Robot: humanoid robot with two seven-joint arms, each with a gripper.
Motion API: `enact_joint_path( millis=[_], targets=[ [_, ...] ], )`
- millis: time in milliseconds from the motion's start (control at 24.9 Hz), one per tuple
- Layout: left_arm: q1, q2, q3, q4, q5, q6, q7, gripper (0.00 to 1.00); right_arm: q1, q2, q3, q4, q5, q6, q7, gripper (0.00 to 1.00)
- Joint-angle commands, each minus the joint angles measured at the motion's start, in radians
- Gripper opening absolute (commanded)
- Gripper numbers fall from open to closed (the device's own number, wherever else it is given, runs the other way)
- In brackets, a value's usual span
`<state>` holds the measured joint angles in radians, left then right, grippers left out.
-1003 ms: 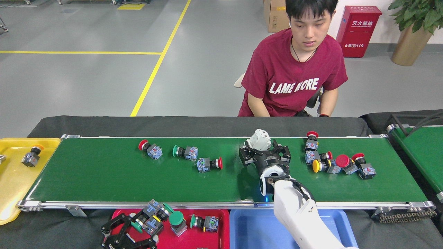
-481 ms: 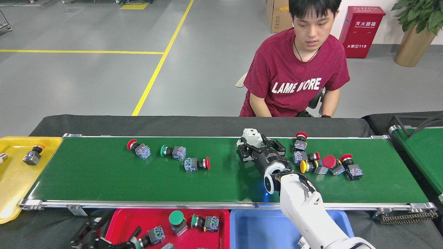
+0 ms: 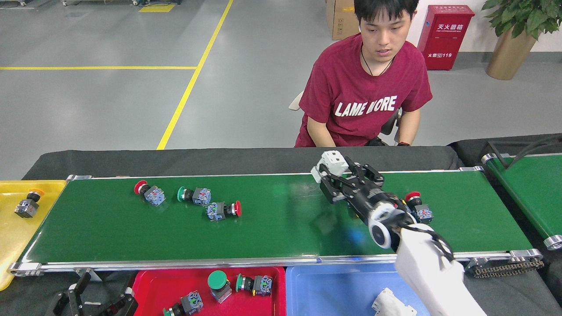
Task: Pick switch part from conveyor to tray
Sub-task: 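Lift the white breaker with the right gripper and lower it into the blue tray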
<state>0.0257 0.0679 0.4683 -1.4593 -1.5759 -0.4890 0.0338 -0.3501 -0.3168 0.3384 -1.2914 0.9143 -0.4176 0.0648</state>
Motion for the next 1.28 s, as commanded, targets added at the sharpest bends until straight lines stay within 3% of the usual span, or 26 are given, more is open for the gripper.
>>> enact_joint_path(
  millis=[0,120,241,401,441,521,642,802,963,1043,1123,1244],
  targets=[
    [-0.079,0.058,-0.003,0.076,-0.003,0.039,-0.005,1.00,0.071,-0.050,-0.076,-0.107,-0.035,-0.205,0.013,0.22],
    [-0.185,0.136,-0.011,0.220,-0.003,0.055,-0.005,1.00,0.223,-0.064,-0.190,-0.197,-0.041,-0.355,0.023,0.23],
    [-0.273,0.182,-0.069,0.355,-0.004,0.096,-0.005,1.00,0.350,-0.064,-0.272,-0.275,-0.046,-0.368,0.032,0.27],
    [-0.339,0.205,-0.128,0.474,-0.003,0.141,-0.003,1.00,0.487,-0.065,-0.300,-0.342,-0.046,-0.368,0.055,0.40],
    [-0.349,0.205,-0.129,0.490,-0.004,0.144,-0.003,1.00,0.497,-0.065,-0.300,-0.348,-0.046,-0.368,0.059,0.47],
    [-0.374,0.208,-0.129,0.525,-0.004,0.176,-0.003,1.00,0.502,-0.059,-0.302,-0.356,-0.046,-0.368,0.087,0.99],
    [-0.414,0.213,-0.138,0.579,-0.004,0.210,0.001,1.00,0.497,-0.044,-0.323,-0.364,-0.054,-0.368,0.113,0.99],
    [-0.500,0.233,-0.174,0.700,-0.004,0.254,0.009,1.00,0.488,-0.047,-0.337,-0.365,-0.121,-0.368,0.115,0.99],
    [-0.653,0.263,-0.283,0.918,-0.004,0.397,0.057,1.00,0.414,-0.033,-0.407,-0.353,-0.163,-0.368,0.116,0.99],
    [-0.747,0.274,-0.350,1.079,-0.004,0.486,0.110,0.99,0.367,0.001,-0.464,-0.310,-0.189,-0.368,0.116,0.98],
    [-0.802,0.274,-0.382,1.176,0.001,0.533,0.135,0.98,0.322,0.055,-0.498,-0.241,-0.181,-0.368,0.130,0.98],
    [-0.808,0.276,-0.387,1.195,0.002,0.547,0.135,0.90,0.241,0.079,-0.498,-0.164,-0.132,-0.368,0.179,0.98]
  ],
)
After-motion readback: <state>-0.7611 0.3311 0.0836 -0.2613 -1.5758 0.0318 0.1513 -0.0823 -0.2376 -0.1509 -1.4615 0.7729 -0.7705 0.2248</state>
